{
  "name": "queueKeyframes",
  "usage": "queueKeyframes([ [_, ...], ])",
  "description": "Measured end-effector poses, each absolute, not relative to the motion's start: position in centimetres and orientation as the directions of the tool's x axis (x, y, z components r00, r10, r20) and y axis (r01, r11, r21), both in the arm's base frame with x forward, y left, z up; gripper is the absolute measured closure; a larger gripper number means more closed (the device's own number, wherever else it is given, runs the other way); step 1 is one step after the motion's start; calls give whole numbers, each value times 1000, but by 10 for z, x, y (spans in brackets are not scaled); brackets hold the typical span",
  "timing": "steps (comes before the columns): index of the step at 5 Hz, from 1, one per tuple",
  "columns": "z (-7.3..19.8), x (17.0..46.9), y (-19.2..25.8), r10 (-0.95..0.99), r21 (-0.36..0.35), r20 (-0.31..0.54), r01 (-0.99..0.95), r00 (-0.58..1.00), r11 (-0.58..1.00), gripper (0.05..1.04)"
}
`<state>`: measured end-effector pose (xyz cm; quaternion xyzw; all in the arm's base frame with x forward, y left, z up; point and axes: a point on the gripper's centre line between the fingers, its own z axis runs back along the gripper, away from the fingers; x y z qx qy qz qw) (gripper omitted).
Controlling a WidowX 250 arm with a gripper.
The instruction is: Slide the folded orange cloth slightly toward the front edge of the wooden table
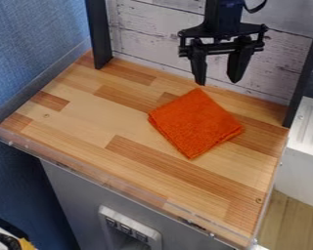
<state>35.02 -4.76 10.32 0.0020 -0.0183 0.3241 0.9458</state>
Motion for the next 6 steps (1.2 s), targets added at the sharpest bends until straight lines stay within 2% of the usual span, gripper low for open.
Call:
queueKeyframes([
  [1, 93, 347, -47, 668, -9, 50, -668, 743, 744, 699],
  [2, 82, 345, -46, 706, -16, 58, -706, 706, 708, 918],
  [3, 72, 344, -46, 726, -13, 57, -727, 685, 687, 1017],
  [6, 35, 339, -46, 749, 36, 17, -749, 662, 661, 1025],
])
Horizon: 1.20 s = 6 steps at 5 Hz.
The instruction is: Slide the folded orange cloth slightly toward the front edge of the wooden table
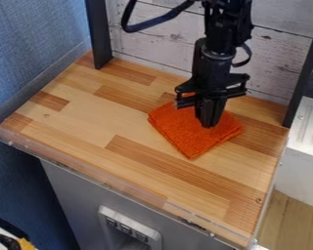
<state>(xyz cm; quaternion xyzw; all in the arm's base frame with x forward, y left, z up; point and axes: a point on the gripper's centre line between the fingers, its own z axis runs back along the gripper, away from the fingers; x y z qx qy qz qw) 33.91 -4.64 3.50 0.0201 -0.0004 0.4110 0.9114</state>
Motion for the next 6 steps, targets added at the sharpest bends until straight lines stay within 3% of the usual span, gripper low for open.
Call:
queueKeyframes([
  [3, 16, 336, -45, 735, 47, -55, -733, 676, 678, 1025],
  [6, 11, 311, -68, 484, -33, -79, -488, 871, 872, 1025],
])
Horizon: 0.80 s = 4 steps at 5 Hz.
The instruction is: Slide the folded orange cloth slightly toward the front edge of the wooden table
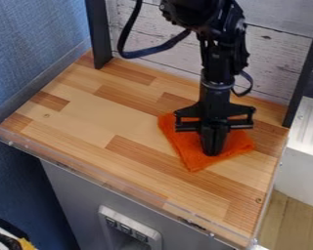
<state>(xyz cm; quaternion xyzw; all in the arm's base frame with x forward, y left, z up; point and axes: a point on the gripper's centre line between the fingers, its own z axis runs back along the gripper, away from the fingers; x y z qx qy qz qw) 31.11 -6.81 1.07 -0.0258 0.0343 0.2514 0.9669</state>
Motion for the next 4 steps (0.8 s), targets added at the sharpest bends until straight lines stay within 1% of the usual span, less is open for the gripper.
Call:
queueKeyframes([
  [1, 12, 303, -73, 367, -63, -57, -371, 928, 927, 1003],
  [2, 24, 301, -78, 256, -81, -23, -257, 966, 963, 856],
  [3, 44, 293, -83, 160, -78, 9, -159, 987, 984, 604],
  [4, 63, 281, -87, 74, -54, 30, -72, 997, 996, 299],
])
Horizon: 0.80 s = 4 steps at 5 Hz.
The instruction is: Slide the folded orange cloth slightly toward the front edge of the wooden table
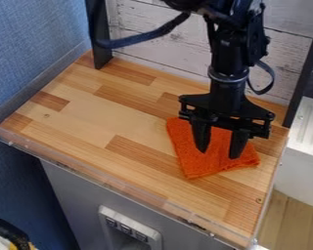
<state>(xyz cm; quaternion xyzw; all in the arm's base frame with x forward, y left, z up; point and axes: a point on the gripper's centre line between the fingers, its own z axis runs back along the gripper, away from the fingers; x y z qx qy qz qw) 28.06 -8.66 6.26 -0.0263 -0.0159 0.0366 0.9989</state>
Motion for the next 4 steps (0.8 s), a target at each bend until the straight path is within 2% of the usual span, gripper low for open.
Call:
queueKeyframes([
  [1, 79, 273, -91, 19, -27, 55, -18, 998, 999, 85],
  [4, 96, 259, -97, -48, 22, 25, 47, 999, 999, 85],
])
